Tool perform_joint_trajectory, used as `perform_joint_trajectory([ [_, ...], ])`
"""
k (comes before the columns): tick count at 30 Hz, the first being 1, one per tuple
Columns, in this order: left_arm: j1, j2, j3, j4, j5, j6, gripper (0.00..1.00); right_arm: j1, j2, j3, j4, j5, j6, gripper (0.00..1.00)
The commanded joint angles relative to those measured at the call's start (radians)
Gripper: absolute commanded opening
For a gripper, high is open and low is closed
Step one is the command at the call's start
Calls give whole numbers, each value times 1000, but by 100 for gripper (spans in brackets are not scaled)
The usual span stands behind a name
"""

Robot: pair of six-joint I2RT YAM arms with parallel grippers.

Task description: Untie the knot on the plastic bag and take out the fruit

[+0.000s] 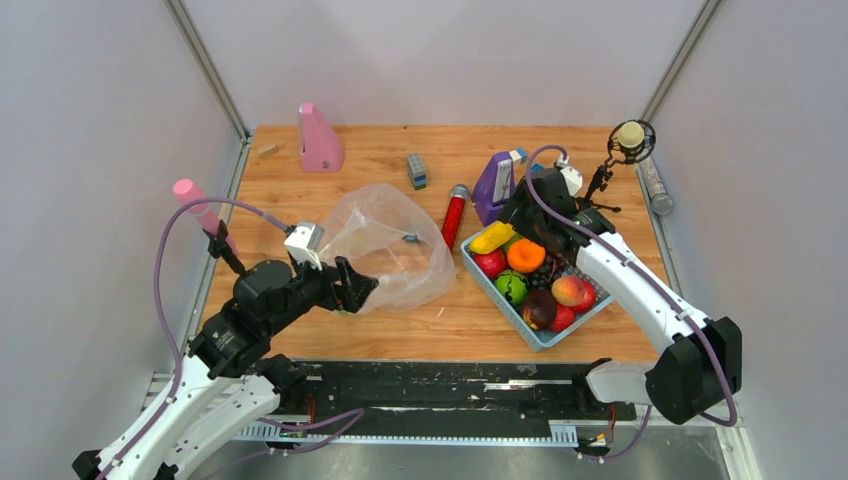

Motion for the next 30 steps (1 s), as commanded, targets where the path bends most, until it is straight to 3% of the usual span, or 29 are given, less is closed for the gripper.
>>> perform_joint_trajectory([
  [1, 3, 25, 49, -48, -76, 6, 100, -2, -32, 36, 89, -100, -162, 60],
  [4, 3, 33, 99, -108, -127, 29, 100, 3, -32, 40, 107, -179, -234, 56],
  [8, 2, 35, 172, -196, -207, 66, 100, 9, -80, 13, 127, -244, -297, 71],
  [13, 3, 38, 258, -306, -282, 78, 100, 10, -214, -39, 112, -280, -365, 79],
  [17, 3, 31, 293, -369, -312, 61, 100, 9, -365, -91, 81, -179, -326, 87],
  [20, 3, 21, 304, -400, -327, 42, 100, 10, -479, -117, 42, -140, -314, 99],
  [30, 3, -37, 266, -408, -347, -4, 100, 9, -705, -183, -74, -81, -276, 100],
])
